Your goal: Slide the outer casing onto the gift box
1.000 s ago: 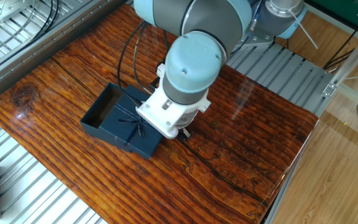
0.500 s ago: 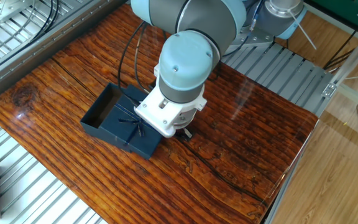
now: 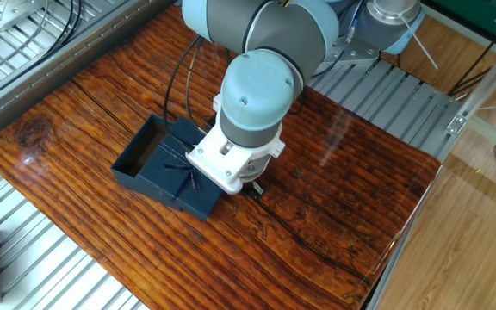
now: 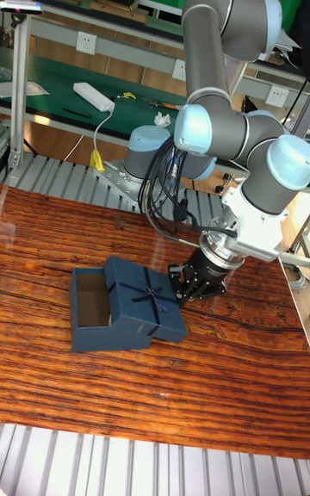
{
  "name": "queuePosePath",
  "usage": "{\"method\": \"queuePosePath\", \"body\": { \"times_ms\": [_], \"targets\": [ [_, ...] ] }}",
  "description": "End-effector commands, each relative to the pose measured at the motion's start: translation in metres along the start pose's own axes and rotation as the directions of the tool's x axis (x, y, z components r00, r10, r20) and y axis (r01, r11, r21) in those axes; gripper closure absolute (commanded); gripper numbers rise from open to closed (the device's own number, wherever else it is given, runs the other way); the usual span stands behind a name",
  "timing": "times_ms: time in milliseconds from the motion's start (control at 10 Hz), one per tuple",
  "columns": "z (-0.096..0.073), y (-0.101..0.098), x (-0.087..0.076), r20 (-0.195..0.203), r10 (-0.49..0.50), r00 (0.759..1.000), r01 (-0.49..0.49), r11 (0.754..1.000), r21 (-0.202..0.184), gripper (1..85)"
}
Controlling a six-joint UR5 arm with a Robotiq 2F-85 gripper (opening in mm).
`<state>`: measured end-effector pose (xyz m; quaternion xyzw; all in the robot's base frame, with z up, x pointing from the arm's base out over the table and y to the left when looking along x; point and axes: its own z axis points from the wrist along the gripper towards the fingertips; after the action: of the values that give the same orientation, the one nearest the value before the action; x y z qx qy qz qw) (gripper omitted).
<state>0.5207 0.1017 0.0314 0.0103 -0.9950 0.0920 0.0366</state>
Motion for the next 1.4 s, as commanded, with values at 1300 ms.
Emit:
{"method": "queuePosePath", "body": {
  "times_ms": [1300],
  "targets": [
    [-0.004, -0.038, -0.009, 0.037, -0.039, 0.999, 0.032, 0.985, 0.171, 84.7]
  ]
}}
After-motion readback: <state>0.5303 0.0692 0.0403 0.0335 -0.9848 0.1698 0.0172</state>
